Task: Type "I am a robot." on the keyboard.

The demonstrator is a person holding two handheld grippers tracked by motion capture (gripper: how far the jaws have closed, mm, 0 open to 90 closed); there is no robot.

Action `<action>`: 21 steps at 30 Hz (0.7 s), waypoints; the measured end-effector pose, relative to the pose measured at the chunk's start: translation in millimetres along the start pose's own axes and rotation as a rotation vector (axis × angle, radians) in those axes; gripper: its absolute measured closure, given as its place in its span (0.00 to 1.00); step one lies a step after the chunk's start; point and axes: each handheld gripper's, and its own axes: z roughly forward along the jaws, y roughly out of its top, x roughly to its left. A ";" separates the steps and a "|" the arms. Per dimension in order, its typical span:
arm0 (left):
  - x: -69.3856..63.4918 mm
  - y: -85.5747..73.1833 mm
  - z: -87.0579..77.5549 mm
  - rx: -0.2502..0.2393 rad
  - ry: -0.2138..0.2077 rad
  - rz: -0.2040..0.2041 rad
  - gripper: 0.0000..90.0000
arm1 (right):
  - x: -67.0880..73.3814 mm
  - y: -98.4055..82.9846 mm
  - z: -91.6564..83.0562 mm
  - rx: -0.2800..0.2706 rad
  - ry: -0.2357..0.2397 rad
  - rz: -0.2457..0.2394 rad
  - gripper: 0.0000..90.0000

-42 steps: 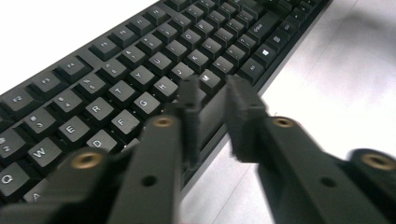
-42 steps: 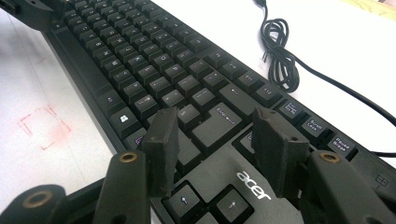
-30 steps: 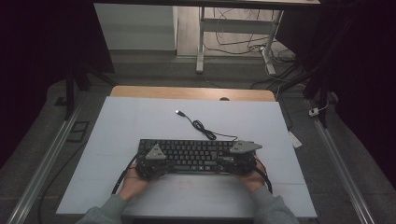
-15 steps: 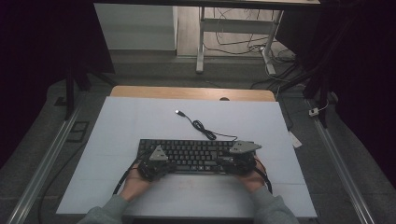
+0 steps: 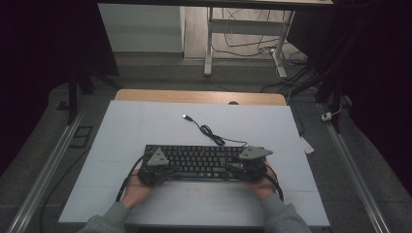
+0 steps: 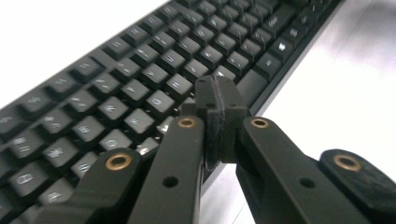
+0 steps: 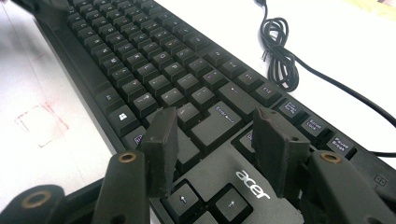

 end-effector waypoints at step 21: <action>24.2 -8.2 -23.1 -0.047 0.057 -0.130 0.50 | -0.5 0.1 -1.5 -0.011 -0.002 0.006 0.57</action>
